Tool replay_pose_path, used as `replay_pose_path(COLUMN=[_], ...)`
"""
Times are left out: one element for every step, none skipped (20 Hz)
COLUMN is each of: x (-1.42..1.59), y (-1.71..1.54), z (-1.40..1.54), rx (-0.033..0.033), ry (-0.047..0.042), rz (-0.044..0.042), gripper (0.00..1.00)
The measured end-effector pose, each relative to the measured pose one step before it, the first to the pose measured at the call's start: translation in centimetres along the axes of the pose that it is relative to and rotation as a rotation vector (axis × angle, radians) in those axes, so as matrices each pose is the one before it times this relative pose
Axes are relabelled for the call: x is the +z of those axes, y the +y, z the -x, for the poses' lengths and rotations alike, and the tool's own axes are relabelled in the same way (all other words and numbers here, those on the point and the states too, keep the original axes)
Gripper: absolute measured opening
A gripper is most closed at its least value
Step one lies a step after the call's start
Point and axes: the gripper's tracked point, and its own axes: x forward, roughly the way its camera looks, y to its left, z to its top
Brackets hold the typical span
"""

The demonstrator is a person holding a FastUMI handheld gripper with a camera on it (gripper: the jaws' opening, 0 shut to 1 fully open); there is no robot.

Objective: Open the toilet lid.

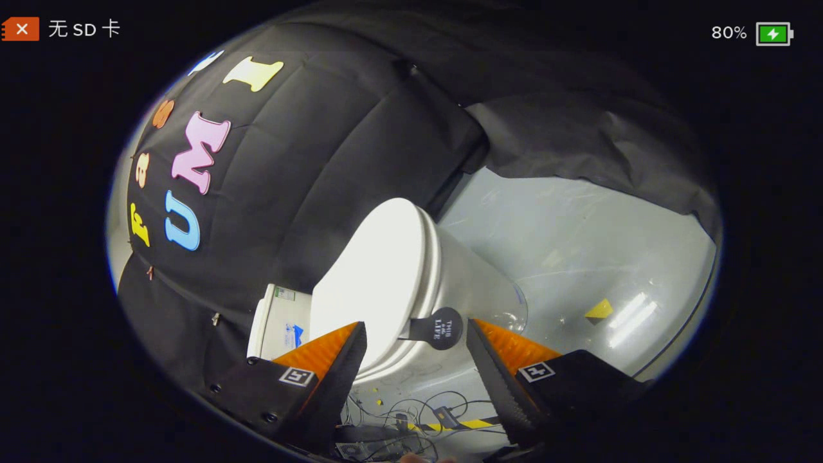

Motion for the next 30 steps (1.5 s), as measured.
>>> replay_pose_path(x=[-0.182,-0.107,0.12,-0.153,-0.297,-0.429,-0.31,-0.049,0.311,-0.085,0.759,-0.053,-0.256,-0.516,-0.274,0.039,0.287,0.591,0.056,0.028,0.077,0.27,0.235,0.116,0.128,0.067,0.073,0.246,0.433,0.279], y=[-0.623,-0.008,0.062,-0.073,0.122,0.073,0.176,-0.122,-0.211,0.655,0.701,0.063,-0.124,0.019,0.216,0.586,0.695,0.848,0.759,0.801,0.965,1.124,0.945,1.096,0.895,0.625,0.923,0.962,1.038,1.044], z=[-0.871,-0.843,-0.65,-0.354,-0.503,-0.576,-0.654,-0.399,-0.061,0.03,0.31,0.742,-0.285,-0.627,-0.118,0.112,0.306,0.66,0.414,0.529,0.493,0.524,0.435,0.516,0.201,0.145,0.074,0.338,0.253,0.576], rx=[-0.01212,-0.00659,0.01282,0.0102,0.01213,0.00764,0.01239,-0.00238,0.01129,0.03765,0.04916,0.0031,0.00309,-0.00899,-0.01325,-0.01381,-0.01415,-0.00771,-0.00847,-0.0017,0.00754,0.01258,0.01237,0.00822,-0.0025,-0.0084,-0.014,-0.01373,-0.01137,-0.00886], ry=[0.00963,0.01121,0.01315,0.01319,0.01968,0.01542,0.01177,0.00627,-0.00713,-0.0118,-0.01725,-0.00841,-0.00661,-0.00097,-0.00163,-0.00554,-0.00765,-0.00755,-0.00426,-0.00707,-0.01055,-0.00911,-0.00803,-0.00727,-0.0052,-0.0095,-0.00852,-0.0116,-0.01233,-0.01584], rz=[-0.00767,-0.01343,-0.02034,-0.02379,-0.01653,-0.0166,-0.01378,-0.01556,-0.02794,-0.05031,-0.06219,-0.04469,-0.00227,0.02895,0.04526,0.03633,0.02689,0.02058,0.01931,0.01998,0.02277,0.02188,0.01693,0.01367,0.0215,0.02923,0.03272,0.03767,0.03692,0.03296], gripper=[0.99,0.99,0.99,0.97,0.94,0.88,0.75,0.62,0.48,0.35,0.22,0.1,0.1,0.09,0.09,0.09,0.09,0.09,0.09,0.08,0.07,0.07,0.06,0.06,0.06,0.05,0.06,0.06,0.06,0.05])
